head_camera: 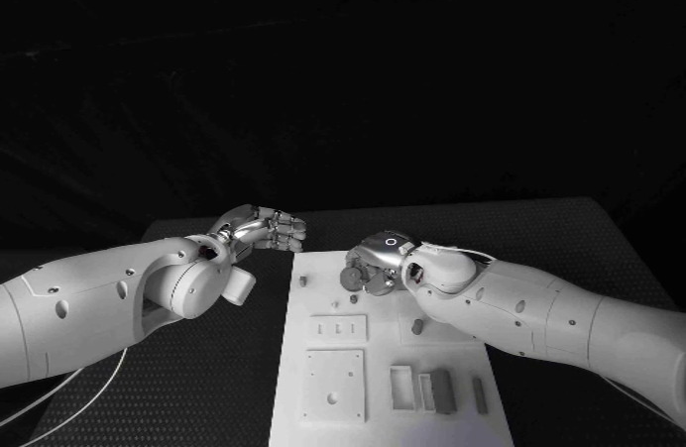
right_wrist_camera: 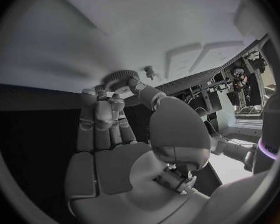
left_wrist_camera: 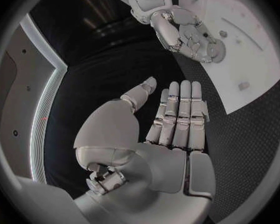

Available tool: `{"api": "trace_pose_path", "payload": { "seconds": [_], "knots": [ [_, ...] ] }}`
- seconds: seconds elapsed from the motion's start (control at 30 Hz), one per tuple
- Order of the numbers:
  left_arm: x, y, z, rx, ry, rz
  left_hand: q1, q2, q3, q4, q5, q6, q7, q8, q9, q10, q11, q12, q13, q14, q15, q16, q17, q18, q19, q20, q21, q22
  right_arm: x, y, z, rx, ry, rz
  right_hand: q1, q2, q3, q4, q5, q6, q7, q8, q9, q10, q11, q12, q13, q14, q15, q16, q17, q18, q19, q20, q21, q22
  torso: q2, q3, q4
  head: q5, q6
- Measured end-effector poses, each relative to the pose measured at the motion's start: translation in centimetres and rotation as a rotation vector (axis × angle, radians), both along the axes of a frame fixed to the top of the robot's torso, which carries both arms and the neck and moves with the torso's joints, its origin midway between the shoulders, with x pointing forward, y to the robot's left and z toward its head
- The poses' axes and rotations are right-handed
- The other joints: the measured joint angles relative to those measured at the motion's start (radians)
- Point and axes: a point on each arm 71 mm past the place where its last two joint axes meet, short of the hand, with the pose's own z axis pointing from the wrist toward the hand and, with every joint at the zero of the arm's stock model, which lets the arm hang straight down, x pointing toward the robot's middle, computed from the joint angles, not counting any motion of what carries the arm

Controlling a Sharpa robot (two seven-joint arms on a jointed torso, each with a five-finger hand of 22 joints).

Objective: Assemble the parts on the task board

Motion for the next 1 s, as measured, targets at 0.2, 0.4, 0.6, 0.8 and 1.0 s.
{"api": "trace_pose_path", "payload": {
  "seconds": [0.2,0.4,0.6,0.8,1.0],
  "knots": [
    [0.0,0.0,0.0,0.001,0.003,0.0,0.0,0.0,0.0,0.0,0.0,-0.004,0.004,-0.004,0.0,0.0,0.0,0.0,0.0,0.0,0.0,0.0,0.001,0.0,0.0,0.0,0.0,0.0,0.1,-0.1,0.0,-0.002,0.004,-0.005,0.0,0.0,0.0,0.0,0.0,-0.001,0.0,0.0,-0.001,0.0,0.0,0.0,-0.001,0.0,0.0,0.0,-0.001,0.0,0.0,0.0,0.0,0.0,0.0,0.0004,0.0,-0.002,0.001],
    [0.0,0.0,0.0,0.002,0.005,0.0,-0.004,0.004,0.0,0.0,0.0,-0.006,0.001,-0.004,0.0,0.0,0.0,-0.004,0.0,0.0,0.0,0.0,0.002,0.0,0.0,0.0,0.0,0.001,0.1,-0.6,0.0,-0.001,0.013,-0.014,0.0,0.0,-0.005,0.005,0.0,-0.002,0.0,0.005,0.001,0.0,0.0,0.0,-0.004,-0.002,-0.002,0.0,-0.002,0.0,-0.002,0.002,0.0,0.0,0.0,0.0007,0.0001,-0.004,0.001],
    [0.0,0.1,0.0,0.003,0.007,0.002,-0.004,0.004,0.0,0.0,0.0,-0.007,0.0,-0.004,0.0,-0.004,0.004,-0.004,0.0,0.0,0.0,-0.004,0.003,0.0,0.0,0.0,0.0,0.001,0.1,-1.0,0.0,0.014,0.019,-0.021,-0.005,0.005,-0.008,0.014,0.0,-0.001,0.0,0.006,0.003,0.0,0.0,0.0,-0.005,-0.004,-0.003,0.004,-0.004,0.0,-0.002,0.002,0.0,0.0,0.0,0.001,0.0001,-0.004,-0.002],
    [0.0,0.1,0.0,0.003,0.007,0.002,-0.004,0.004,0.0,0.0,0.0,-0.011,0.004,-0.004,0.0,-0.004,0.004,-0.004,0.0,0.0,0.0,-0.004,0.003,0.0,0.0,0.0,0.0,0.001,-0.2,-1.6,0.3,0.071,-0.005,-0.02,-0.01,0.0,-0.01,0.016,0.0,-0.002,0.001,0.008,0.0,0.0,0.0,0.009,-0.007,-0.004,-0.003,0.015,-0.005,0.0,-0.003,0.003,0.0,0.0,0.0,0.0016,-0.0008,-0.007,0.001],
    [0.2,0.4,-0.1,0.006,0.006,0.013,-0.004,0.004,0.0,0.0,0.0,-0.011,0.004,-0.004,0.0,-0.004,0.004,-0.004,0.0,0.0,0.0,-0.004,0.003,0.0,0.0,0.0,0.0,0.001,-0.6,-2.1,1.8,0.176,-0.049,-0.006,-0.002,-0.018,-0.011,0.025,0.0,-0.002,0.001,0.001,-0.005,0.006,0.005,0.034,-0.004,0.006,0.005,0.039,-0.005,0.0,0.01,-0.002,0.019,0.0,-0.001,0.0022,-0.0013,-0.01,0.006]
  ]
}}
